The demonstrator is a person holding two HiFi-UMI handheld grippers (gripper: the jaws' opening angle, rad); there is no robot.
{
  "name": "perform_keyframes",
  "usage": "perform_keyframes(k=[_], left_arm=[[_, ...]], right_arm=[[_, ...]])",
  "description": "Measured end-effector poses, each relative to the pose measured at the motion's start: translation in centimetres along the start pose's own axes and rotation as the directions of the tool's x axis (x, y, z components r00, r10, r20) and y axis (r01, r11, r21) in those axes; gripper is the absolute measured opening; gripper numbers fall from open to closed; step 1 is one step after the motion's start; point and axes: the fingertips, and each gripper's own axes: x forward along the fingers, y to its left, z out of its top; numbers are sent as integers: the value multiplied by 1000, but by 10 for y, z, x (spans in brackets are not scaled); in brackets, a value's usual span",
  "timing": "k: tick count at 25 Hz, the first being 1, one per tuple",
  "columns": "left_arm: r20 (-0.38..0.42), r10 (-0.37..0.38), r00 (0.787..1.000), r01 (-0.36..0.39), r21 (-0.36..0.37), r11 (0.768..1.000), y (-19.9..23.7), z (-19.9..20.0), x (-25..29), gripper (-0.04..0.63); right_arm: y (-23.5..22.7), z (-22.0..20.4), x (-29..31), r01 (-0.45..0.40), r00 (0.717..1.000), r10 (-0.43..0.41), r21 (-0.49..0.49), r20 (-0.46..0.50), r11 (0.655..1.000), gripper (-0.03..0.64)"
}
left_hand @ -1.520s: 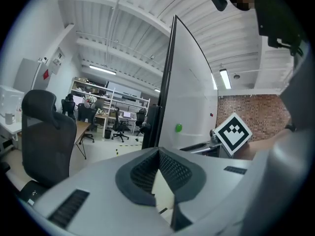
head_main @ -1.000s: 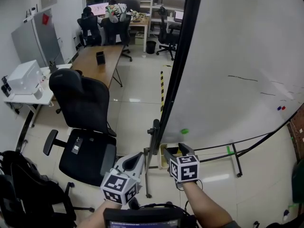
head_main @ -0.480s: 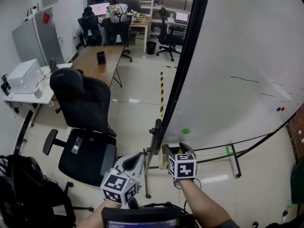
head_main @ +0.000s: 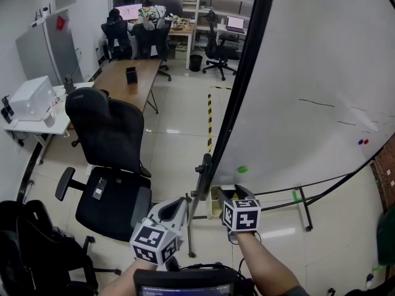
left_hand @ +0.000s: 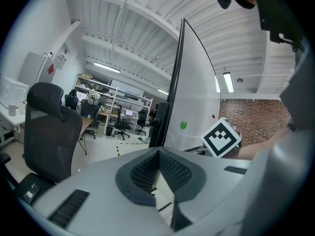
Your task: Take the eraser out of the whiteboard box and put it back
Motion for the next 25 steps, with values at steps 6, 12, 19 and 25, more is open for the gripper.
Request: perform_keyframes(k=[6,12,19,25], left_arm=[[15,9,1000,-9,20,1000,1,15,-5,35],[41,2,999,-3,34,999,-24,25,-1,35],[62,8,998,-12,63,998,-55,34,-2,35],[65,11,998,-16,80,997,-89,40,3,35]], right_arm=[[8,28,-33,-40,994,40,0,102,999,278],[-3,58,-86,-82,969,84,-18,231,996,272],[-24,87,-155,-128,929,134,-38,345,991,270],[-45,91,-188,-165,909,172,-51,380,985,270]])
